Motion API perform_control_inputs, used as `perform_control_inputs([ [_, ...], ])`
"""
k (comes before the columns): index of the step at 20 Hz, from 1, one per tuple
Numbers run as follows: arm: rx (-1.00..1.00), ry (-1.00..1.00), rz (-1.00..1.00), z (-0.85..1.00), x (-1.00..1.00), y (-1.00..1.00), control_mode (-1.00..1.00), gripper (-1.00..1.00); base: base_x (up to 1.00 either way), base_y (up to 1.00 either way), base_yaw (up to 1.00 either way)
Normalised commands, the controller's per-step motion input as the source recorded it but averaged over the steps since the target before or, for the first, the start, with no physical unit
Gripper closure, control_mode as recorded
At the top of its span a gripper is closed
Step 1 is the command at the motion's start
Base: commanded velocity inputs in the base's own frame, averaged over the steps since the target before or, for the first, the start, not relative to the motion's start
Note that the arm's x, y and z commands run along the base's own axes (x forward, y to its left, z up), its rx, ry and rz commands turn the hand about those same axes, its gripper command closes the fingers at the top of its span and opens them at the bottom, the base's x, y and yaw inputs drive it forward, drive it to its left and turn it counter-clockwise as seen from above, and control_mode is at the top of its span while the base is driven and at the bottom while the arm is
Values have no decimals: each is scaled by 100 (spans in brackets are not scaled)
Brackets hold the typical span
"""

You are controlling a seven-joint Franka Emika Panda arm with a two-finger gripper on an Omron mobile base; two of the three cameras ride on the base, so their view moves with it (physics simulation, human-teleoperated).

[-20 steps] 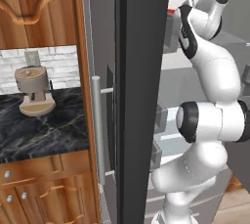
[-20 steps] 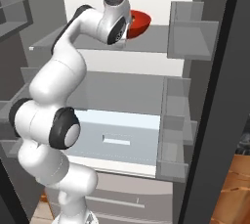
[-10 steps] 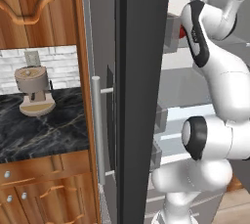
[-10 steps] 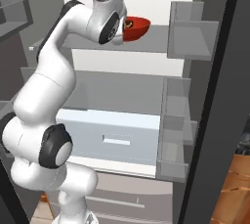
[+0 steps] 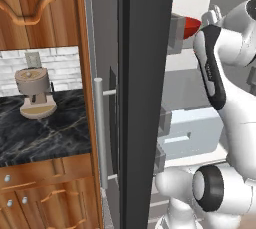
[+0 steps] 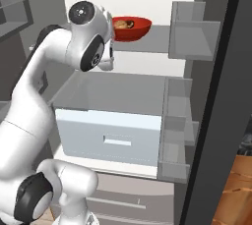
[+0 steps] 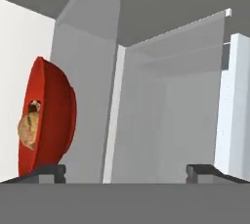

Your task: Place the bowl with the onion and sweet potato on the top shelf of the fridge. Place the bowl with the chicken drumsticks on the second highest shelf of the fridge.

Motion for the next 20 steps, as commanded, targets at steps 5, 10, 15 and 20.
perform_control_inputs([
  [5,-18,30,0,-100,-100,17,-100,-100,0,0,0],
  [10,-6,13,0,-60,-60,5,100,-100,-40,2,0],
  [15,0,0,0,0,0,0,100,-100,-100,5,-4],
  [20,0,0,0,0,0,0,100,-100,-100,0,-52],
])
